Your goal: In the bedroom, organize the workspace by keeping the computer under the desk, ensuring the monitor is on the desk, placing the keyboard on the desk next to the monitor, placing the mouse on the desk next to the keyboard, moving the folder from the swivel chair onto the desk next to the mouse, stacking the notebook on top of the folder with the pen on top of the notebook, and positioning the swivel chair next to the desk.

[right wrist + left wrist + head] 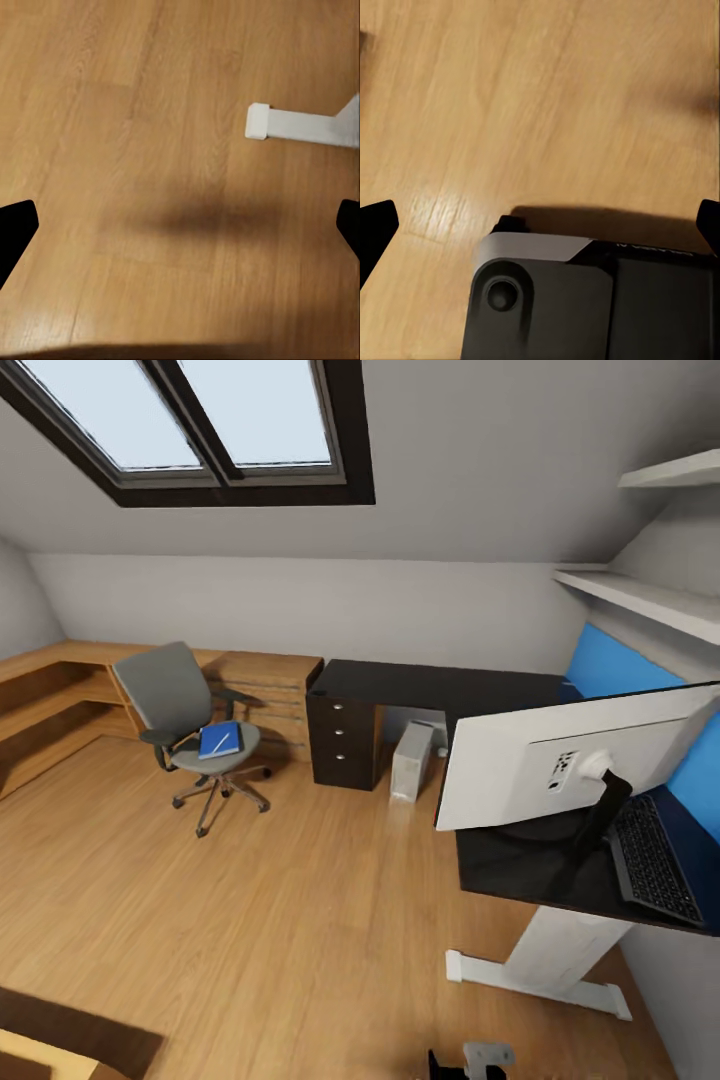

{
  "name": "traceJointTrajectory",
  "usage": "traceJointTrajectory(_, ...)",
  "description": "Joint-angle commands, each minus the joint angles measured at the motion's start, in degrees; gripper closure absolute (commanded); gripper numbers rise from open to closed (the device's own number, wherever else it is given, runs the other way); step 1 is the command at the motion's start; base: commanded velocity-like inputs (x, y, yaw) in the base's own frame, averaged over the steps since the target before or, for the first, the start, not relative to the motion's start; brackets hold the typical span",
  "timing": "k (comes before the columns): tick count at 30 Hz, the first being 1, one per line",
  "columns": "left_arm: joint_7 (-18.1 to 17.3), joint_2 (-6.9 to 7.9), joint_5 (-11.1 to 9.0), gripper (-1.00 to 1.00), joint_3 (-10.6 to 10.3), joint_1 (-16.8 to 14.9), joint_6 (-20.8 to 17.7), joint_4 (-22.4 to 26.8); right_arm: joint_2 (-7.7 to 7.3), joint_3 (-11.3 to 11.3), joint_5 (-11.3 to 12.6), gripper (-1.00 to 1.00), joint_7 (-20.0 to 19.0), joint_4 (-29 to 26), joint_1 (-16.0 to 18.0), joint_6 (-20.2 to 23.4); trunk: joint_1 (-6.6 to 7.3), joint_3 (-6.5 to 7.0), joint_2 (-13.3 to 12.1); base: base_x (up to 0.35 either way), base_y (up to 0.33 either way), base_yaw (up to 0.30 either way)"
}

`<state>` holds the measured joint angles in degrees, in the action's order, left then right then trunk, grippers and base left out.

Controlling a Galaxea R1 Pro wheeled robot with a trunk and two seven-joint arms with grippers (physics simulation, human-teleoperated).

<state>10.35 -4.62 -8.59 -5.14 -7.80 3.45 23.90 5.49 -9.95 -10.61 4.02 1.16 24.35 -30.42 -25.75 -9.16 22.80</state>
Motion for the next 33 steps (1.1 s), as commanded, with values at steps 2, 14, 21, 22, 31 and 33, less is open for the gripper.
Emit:
traceJointTrajectory(2, 0.5, 0.05, -0.6, -1.0, -0.5, 0.0, 0.2, 0.0, 0.03, -0.3, -0.6, -1.0, 0.4, 0.1, 0.1, -0.4, -0.03, -0.11, 0.1, -0.002, -0.338, -0.279)
traceJointTrajectory(14, 0.5, -0.04, -0.5, -1.0, -0.6, 0.0, 1.2, 0.0, 0.07, -0.3, -0.9, -1.0, 0.3, 0.1, 0.1, -2.7, -0.03, -0.11, 0.1, -0.004, -0.331, -0.276)
traceJointTrajectory(21, 0.5, -0.04, -0.5, -1.0, -0.6, 0.0, 1.3, 0.0, 0.1, -0.3, -0.9, -1.0, 0.3, 0.1, 0.1, -2.7, -0.03, -0.09, 0.1, -0.068, -0.196, -0.108)
traceJointTrajectory(22, 0.5, -0.04, -0.5, -1.0, -0.6, 0.0, 1.3, 0.0, 0.11, -0.3, -0.9, -1.0, 0.3, 0.1, 0.1, -2.7, -0.03, -0.06, 0.1, -0.076, -0.149, -0.104)
traceJointTrajectory(31, 0.5, 0.03, -0.5, -1.0, -0.6, 0.0, 1.3, 0.0, 0.21, -0.3, -0.9, -1.0, 0.4, 0.1, 0.0, -3.1, -0.03, 0.53, 0.1, -0.078, -0.137, -0.121)
traceJointTrajectory(33, 0.5, 0.02, -0.5, -1.0, -0.6, 0.0, 1.3, 0.0, 0.22, -0.3, -0.9, -1.0, 0.4, 0.2, 0.0, -3.1, -0.03, 0.69, 0.1, -0.078, -0.132, -0.126)
